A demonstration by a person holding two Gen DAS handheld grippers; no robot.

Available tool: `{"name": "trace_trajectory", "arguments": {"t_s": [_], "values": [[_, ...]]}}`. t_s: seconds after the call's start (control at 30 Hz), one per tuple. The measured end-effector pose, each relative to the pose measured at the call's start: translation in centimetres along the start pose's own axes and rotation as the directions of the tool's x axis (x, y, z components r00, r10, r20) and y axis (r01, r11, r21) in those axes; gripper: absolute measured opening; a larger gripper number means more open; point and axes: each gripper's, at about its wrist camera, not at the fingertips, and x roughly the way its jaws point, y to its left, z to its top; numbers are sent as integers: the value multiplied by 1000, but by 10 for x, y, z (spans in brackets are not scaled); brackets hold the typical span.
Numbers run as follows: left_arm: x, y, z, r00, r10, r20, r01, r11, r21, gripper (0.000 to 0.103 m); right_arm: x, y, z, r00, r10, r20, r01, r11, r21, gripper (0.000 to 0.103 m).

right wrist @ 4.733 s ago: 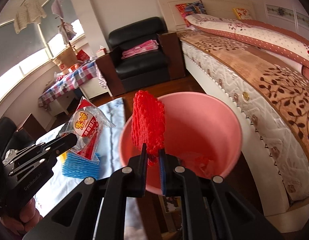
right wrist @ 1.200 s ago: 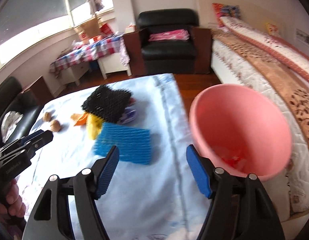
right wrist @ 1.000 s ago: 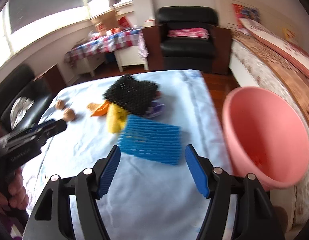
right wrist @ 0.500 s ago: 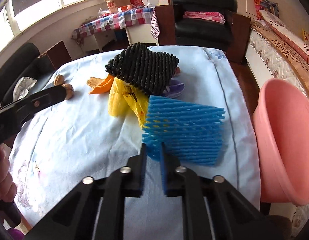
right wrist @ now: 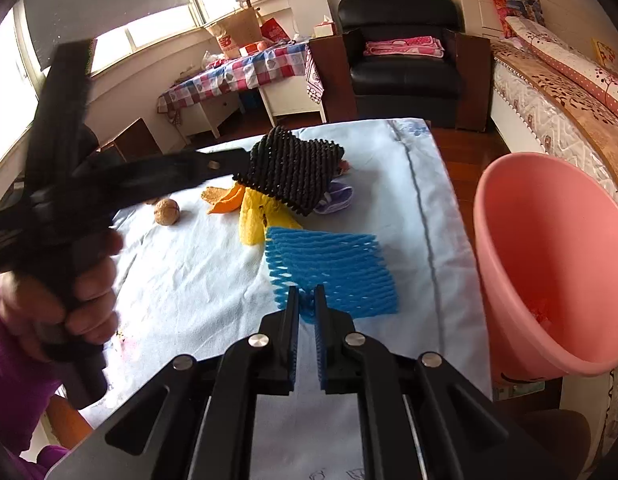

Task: Collect trash
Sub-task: 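Grasp the blue foam net with the right tool while the left grasps the black net, then drop the blue net from the right tool while the left drops the black net into the basin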

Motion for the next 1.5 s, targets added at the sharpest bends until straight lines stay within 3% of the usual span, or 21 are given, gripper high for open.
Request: {"name": "trace_trajectory", "arguments": {"t_s": [0.1,0.13,0.27,0.57,0.83,0.93,1.27,1.5], "values": [[13,-2,1,1000,27,-14,-27,1000,1,37,-4,-4,1,1000,3,10,-3,1000,6,7],[16,-3,1,999,30,-14,-30,1000,0,25,-6,-5,1,1000,5,14,-5,1000,9,7],[12,-2,0,1000,25,0,-25,999,-28,12,-13,-7,2,999,16,32,-17,1000,11,7],[-36,-22,6,995,-20,99,21,1000,-1,11,-43,-10,13,994,26,111,-29,999,19,7],[-68,-62,19,982,-105,157,96,993,66,11,-77,-27,29,978,-50,203,40,998,55,7],[-67,-82,20,980,-129,149,115,988,102,11,-86,-41,31,971,-94,218,76,993,90,7],[-35,-147,10,981,-181,64,165,966,201,11,-93,-113,17,944,-289,158,242,934,262,7],[-5,-186,-1,984,-178,5,171,951,259,11,-90,-154,8,934,-335,128,276,900,337,7]]}}
